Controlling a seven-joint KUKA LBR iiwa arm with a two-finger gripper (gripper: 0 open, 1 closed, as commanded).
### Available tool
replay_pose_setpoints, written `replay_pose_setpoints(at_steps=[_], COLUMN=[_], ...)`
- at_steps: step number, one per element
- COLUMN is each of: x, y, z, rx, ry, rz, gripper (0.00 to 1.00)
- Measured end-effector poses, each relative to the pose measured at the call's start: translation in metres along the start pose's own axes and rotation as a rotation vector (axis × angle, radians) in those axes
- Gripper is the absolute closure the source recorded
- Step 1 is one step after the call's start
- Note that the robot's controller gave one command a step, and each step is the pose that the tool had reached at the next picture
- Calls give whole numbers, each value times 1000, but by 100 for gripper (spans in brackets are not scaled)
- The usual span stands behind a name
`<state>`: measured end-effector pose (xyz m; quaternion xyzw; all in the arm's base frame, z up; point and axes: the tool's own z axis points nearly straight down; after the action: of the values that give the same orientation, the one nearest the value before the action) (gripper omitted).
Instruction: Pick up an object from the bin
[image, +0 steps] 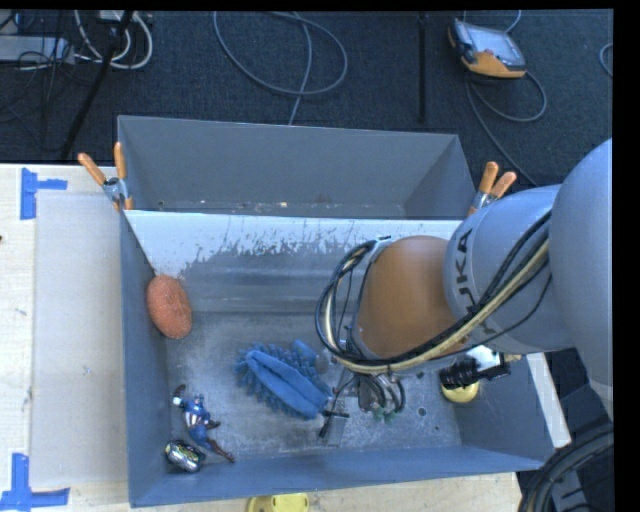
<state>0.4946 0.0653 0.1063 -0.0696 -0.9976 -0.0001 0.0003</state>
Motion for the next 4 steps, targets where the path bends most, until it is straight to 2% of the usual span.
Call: replay_pose_setpoints(at_steps=[1, 2, 3, 4], x=[-6, 12, 12, 14], y=[17, 21, 21, 18], z=[25, 35, 35, -8], rx=[1, 2, 2, 5], ry=[0, 4, 4, 10], rz=[86, 297, 297, 295], gripper=[0, 100, 100, 100])
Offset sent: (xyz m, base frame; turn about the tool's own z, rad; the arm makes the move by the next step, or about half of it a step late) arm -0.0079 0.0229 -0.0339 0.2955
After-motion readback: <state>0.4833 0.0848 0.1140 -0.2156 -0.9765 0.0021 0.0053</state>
